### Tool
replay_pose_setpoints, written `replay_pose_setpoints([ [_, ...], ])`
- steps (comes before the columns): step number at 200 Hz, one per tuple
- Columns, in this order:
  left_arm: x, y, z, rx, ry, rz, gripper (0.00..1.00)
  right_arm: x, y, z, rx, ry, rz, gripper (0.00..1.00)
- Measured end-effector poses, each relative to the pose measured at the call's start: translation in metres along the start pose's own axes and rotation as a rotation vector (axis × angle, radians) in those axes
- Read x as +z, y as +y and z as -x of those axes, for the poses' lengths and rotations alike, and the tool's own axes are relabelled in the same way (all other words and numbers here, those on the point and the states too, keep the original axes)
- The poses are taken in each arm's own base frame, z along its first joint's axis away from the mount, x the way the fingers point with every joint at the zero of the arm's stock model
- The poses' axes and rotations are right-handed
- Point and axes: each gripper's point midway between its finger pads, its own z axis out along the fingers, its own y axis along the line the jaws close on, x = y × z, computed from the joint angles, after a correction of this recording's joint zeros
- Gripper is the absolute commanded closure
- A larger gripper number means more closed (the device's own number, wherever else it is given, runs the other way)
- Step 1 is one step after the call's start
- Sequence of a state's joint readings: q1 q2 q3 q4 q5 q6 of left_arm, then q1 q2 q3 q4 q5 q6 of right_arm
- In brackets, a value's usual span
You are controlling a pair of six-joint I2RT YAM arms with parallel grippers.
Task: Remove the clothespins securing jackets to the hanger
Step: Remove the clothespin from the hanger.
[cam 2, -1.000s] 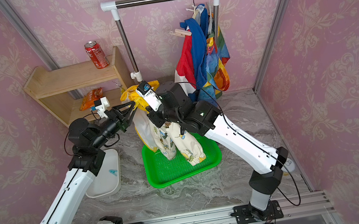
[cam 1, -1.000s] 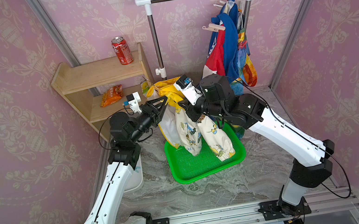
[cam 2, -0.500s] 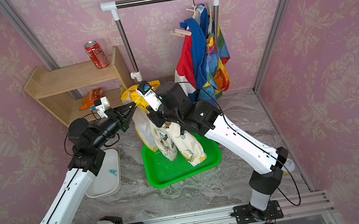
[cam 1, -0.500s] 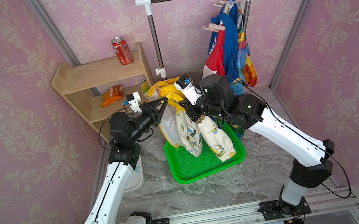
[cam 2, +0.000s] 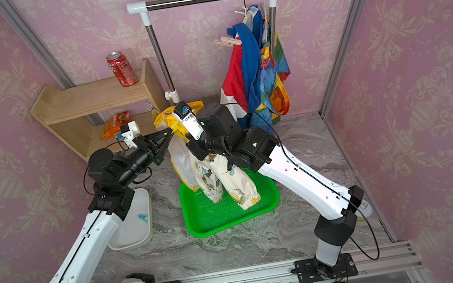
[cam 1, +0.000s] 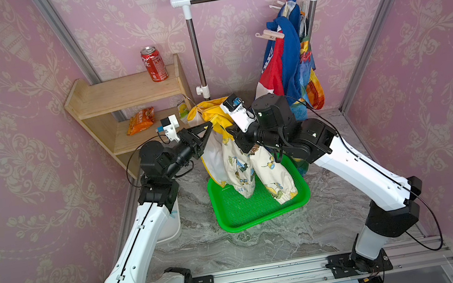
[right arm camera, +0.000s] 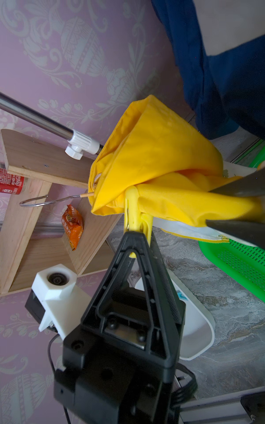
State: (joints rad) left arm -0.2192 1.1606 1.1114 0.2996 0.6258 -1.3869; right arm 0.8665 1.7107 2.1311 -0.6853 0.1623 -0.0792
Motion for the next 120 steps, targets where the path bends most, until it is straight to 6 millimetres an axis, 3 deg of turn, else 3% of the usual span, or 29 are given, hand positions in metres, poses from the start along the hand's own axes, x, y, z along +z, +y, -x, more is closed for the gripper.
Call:
replay_pose_setpoints([
  [48, -0.002, 0.002, -0.001, 0.023, 0.000, 0.013, 1.00, 0.000, -0.001, -0.001, -0.005, 0.004, -0.004, 1.00],
  [78, -0.011, 0.005, -0.006, 0.071, 0.005, 0.071, 1.00, 0.003, 0.005, -0.008, -0.022, 0.022, -0.002, 1.00],
  [120, -0.025, 0.006, -0.016, 0.113, 0.020, 0.121, 1.00, 0.002, -0.003, -0.011, -0.035, 0.025, -0.043, 1.00],
])
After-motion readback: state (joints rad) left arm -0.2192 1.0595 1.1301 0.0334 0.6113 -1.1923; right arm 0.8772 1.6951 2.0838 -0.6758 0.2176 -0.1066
